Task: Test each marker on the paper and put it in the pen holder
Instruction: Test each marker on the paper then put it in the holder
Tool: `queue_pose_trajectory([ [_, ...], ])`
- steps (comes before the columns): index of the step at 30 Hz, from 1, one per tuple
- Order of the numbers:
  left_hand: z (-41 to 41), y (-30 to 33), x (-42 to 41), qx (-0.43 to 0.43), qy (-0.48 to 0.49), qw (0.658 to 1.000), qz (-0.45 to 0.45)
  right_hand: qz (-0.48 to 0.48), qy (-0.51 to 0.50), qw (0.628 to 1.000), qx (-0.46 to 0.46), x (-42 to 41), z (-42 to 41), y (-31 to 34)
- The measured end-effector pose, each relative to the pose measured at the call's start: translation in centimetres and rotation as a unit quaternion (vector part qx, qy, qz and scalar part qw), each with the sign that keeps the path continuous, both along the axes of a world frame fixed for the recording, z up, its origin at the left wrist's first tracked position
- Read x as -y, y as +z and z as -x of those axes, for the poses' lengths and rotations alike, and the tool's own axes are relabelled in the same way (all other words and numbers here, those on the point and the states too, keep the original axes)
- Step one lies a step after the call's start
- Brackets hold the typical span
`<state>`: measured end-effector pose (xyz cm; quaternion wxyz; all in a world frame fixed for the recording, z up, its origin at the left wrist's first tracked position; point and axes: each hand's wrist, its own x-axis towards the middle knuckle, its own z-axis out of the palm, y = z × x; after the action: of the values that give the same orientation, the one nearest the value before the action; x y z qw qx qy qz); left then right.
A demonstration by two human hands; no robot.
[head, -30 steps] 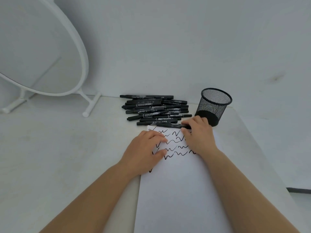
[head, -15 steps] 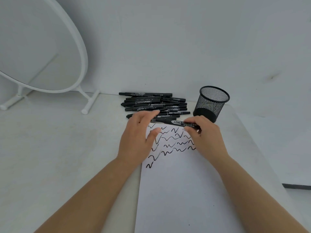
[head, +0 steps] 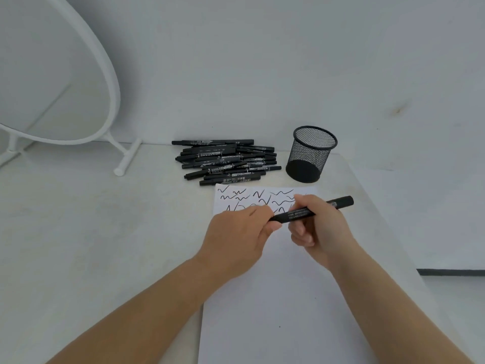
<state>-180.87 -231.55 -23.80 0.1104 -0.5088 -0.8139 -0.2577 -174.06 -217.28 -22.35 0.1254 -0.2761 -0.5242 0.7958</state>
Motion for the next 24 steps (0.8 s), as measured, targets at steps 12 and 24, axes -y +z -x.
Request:
queue_pose_trajectory([
  [12, -1.4, 1.8, 0.5, 0.417, -0.057, 0.906, -0.042, -0.066, 0.094, 0.992, -0.045, -1.0, -0.5, 2.1],
  [24, 4.1, 1.8, 5.9, 0.721, 0.064, 0.664, -0.188, -0.03, -0.112, 0.984, -0.136, -8.6, -1.7, 2.4],
])
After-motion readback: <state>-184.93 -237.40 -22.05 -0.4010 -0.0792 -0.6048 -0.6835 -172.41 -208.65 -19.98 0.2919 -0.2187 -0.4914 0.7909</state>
